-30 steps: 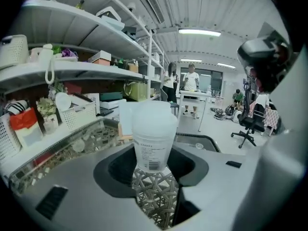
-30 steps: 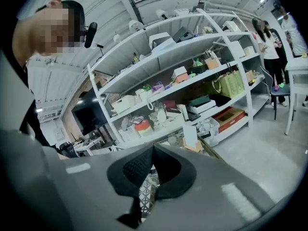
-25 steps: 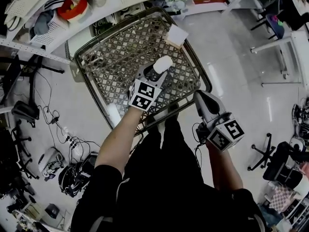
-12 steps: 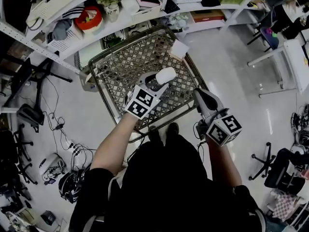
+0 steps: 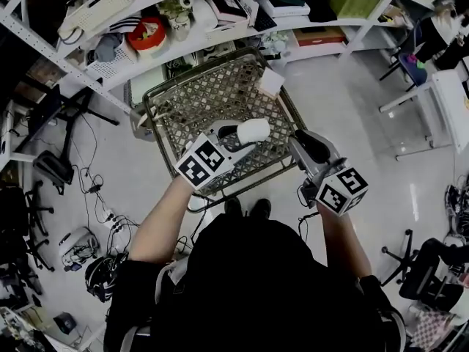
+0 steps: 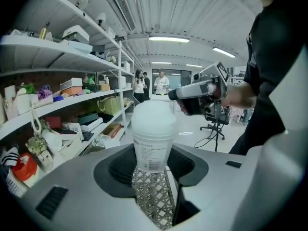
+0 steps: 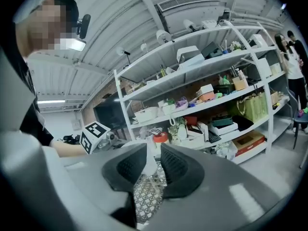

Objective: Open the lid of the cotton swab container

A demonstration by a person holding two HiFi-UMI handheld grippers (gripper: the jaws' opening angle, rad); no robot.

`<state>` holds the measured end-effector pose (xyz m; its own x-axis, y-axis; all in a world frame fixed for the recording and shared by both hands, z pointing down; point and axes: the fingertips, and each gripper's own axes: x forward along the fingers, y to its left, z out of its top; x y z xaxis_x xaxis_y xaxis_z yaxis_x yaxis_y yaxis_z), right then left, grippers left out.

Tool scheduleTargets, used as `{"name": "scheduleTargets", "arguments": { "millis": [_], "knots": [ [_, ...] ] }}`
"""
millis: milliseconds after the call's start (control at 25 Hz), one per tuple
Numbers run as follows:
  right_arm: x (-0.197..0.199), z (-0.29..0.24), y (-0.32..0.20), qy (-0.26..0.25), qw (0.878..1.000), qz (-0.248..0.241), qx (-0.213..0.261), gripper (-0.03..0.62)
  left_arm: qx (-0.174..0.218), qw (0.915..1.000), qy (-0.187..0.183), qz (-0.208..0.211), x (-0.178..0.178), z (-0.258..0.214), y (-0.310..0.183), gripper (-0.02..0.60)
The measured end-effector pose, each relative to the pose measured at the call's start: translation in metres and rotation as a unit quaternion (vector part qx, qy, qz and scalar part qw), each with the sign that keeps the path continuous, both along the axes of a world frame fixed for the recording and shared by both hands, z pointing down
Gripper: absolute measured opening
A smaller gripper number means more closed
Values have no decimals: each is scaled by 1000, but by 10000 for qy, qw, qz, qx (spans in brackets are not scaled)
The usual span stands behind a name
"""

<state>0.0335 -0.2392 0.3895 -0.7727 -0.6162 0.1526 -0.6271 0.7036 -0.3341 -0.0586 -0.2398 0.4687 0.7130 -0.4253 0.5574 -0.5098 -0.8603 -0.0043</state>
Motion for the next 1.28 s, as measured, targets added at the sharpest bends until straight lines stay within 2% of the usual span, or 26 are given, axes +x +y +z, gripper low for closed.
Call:
{"name": "scheduleTargets", "arguments": {
  "millis": [160,360,520,600,720,880,960,1120,1280],
  "knots": [
    [-9,-9,14,-17,9976,-682,120,153,-165,9997,11,191,12,-12,17,196],
    [-19,-22,37,190,9870,-1503,541,206,-425,9959,-87,788,35,-17,48,196],
    [-22,-29,59,199,9764,-2049,656,275,-385,9909,-17,1292,55,-29,68,196],
    [-23,-29,68,295,9717,-2232,722,276,-376,9885,33,1466,64,-34,75,196],
    [-28,-30,79,527,9666,-2363,845,275,-383,9838,5,1750,72,-37,82,196],
    [-33,-32,90,759,9628,-2440,881,270,-350,9732,-135,2268,81,-36,96,196],
    [-33,-31,95,813,9601,-2522,896,245,-310,9685,-177,2464,85,-36,101,196],
    [-30,-30,101,863,9593,-2531,910,232,-293,9637,-188,2646,87,-34,106,196],
    [-31,-28,103,937,9591,-2512,904,224,-374,9641,-49,2629,87,-32,108,196]
  ]
}}
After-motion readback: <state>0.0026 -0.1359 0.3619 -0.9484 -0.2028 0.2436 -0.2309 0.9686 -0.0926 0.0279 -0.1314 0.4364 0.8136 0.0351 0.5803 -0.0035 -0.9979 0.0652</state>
